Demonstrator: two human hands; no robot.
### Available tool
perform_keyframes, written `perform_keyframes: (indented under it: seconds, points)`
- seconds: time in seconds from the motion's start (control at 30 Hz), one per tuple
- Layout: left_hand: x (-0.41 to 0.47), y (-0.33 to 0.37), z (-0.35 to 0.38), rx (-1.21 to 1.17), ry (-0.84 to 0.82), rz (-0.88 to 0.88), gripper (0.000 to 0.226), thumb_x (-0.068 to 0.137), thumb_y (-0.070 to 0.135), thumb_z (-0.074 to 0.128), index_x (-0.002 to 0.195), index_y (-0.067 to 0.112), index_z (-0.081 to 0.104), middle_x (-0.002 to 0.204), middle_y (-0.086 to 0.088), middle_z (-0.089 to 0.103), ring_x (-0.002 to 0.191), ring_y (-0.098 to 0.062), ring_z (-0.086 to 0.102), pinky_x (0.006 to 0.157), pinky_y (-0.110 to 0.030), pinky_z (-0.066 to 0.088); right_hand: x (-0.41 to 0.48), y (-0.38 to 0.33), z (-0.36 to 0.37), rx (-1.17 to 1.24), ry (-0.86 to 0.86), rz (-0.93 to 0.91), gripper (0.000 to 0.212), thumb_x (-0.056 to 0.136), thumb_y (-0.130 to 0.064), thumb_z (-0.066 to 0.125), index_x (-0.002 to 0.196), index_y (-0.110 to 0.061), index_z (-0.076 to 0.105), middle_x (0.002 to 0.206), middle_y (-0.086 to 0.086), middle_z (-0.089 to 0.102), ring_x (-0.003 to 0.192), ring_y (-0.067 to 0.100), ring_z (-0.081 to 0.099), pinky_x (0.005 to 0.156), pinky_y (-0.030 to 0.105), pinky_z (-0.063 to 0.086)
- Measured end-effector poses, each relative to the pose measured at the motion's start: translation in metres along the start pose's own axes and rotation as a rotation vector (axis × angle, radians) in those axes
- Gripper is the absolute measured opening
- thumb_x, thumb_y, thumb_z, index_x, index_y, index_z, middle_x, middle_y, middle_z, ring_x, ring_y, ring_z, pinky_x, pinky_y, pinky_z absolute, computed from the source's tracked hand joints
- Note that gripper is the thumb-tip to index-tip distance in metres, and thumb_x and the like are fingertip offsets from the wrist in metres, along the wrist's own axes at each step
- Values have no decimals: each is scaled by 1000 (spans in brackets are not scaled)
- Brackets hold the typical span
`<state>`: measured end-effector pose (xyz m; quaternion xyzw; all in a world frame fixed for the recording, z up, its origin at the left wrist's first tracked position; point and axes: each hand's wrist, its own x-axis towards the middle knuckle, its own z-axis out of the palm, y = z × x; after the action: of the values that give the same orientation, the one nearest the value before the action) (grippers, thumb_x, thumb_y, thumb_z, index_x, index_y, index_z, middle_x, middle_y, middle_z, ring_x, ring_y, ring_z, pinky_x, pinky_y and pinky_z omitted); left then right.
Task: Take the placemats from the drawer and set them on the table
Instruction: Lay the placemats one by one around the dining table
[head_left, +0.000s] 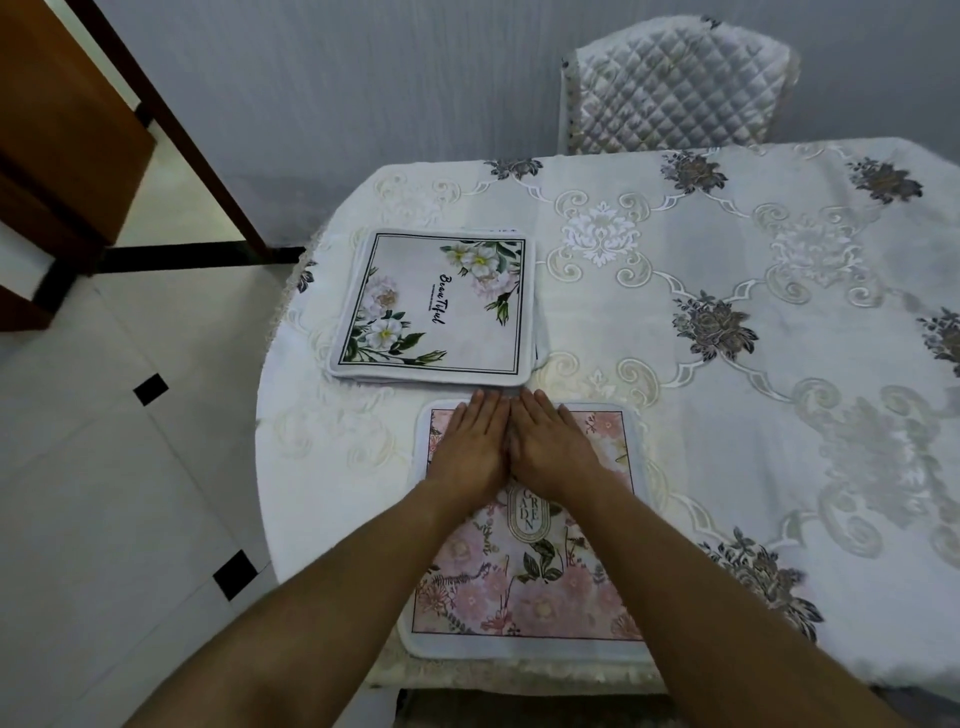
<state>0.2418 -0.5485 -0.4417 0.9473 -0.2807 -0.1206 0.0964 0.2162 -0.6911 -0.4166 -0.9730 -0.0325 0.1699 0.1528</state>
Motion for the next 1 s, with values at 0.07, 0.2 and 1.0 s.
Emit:
perform_keyframes:
  seconds: [0.07, 0.2, 1.0]
  points:
    - [-5, -8, -1, -13, 45, 0, 60, 102, 39, 20, 154, 11, 7, 163, -9, 6, 150, -22, -2, 120, -35, -4, -6, 14, 0, -12, 25, -5, 61, 101, -36, 22, 155, -10, 9, 164, 8, 9, 151, 22, 3, 122, 43, 6]
    - [-21, -35, -8, -54, 71, -35, 60, 103, 42, 18, 154, 12, 5, 163, -9, 5, 150, -21, -3, 120, -34, -3, -31, 63, -6, 30, 115, 105, 60, 100, -34, 19, 154, -8, 14, 162, 13, 15, 150, 27, 10, 121, 46, 12]
    - [-223, 54, 13, 3, -105, -278, 78, 90, 53, -8, 153, 7, 1, 161, -13, -6, 150, -30, -1, 118, -35, -7, -244, 36, 48, -9, -77, 203, 64, 97, -34, 17, 155, -8, 9, 163, 13, 6, 151, 29, 4, 117, 44, 0]
